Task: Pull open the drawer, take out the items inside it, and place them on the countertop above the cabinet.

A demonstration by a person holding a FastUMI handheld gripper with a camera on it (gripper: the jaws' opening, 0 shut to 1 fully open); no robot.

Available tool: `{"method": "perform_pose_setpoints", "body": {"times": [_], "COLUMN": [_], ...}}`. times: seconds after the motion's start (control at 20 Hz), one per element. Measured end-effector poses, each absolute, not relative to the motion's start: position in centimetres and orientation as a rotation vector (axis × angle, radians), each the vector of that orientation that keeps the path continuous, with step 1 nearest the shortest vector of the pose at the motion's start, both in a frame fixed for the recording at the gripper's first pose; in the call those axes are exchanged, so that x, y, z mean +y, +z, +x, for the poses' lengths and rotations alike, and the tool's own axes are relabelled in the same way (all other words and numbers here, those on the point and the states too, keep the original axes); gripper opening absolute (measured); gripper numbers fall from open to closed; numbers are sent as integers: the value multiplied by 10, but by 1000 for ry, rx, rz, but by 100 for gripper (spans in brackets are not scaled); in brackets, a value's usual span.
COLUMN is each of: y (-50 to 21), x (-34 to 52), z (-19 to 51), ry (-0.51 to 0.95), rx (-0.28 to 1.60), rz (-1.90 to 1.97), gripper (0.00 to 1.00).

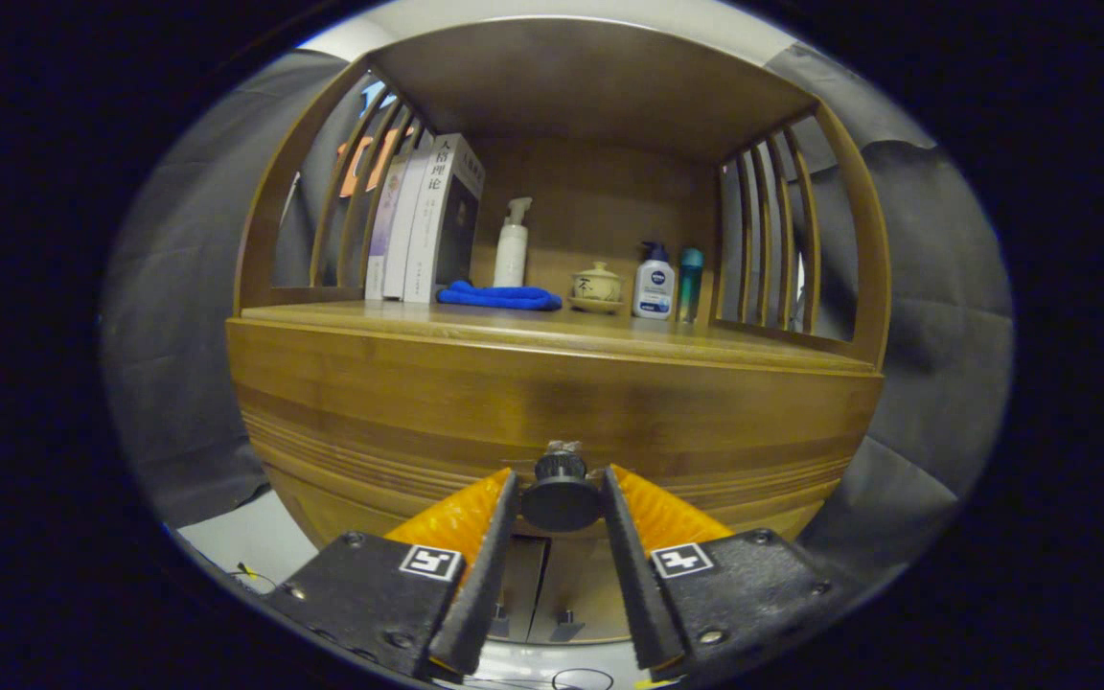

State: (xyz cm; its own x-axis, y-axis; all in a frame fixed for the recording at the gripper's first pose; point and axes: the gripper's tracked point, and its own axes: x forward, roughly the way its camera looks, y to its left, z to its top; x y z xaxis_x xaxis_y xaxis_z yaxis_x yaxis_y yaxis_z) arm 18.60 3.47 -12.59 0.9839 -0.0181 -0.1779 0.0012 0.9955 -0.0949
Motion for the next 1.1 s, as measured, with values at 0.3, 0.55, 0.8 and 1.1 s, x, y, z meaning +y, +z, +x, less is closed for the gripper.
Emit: {"method": "perform_pose_setpoints", "body": {"times": [0.3, 0.55, 0.8, 1.1], "y": [-130, -132, -133, -136], "x": [33, 32, 32, 28], "z": [189, 188, 183, 139], "ry": [-10, 23, 12, 30], "rx": [196, 219, 225, 216], "rz": [-43, -50, -53, -60], "gripper": [47, 40, 37, 37]}}
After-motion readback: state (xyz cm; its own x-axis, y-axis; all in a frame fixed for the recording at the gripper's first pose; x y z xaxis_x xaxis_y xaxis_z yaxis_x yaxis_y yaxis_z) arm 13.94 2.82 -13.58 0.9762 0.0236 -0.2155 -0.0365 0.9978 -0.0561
